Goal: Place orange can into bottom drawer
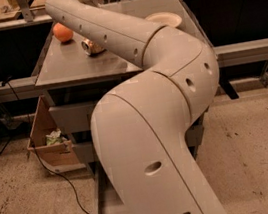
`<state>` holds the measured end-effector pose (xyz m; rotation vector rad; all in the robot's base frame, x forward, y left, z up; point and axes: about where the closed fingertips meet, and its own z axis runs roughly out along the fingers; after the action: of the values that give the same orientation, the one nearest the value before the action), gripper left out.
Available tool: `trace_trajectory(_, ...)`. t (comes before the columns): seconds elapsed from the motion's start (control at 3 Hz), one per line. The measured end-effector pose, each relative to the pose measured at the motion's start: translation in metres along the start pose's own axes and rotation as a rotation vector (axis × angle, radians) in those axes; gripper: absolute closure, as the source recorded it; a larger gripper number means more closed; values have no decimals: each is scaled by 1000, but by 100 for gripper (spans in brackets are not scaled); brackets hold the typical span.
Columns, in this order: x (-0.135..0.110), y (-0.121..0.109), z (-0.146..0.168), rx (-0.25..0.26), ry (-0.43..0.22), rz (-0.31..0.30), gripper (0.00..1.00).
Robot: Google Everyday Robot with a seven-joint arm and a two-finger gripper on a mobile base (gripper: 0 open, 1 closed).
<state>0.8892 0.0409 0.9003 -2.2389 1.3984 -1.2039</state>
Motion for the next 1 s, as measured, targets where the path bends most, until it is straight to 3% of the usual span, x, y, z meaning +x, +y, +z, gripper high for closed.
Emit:
trace_trajectory(0.33,-12,0,3,-22,-5,-68,0)
trace_trajectory(0.67,-24,4,8,-48,-13,-125,14)
trace_trajectory(1.0,-34,9,14,-70,-20,-170,37)
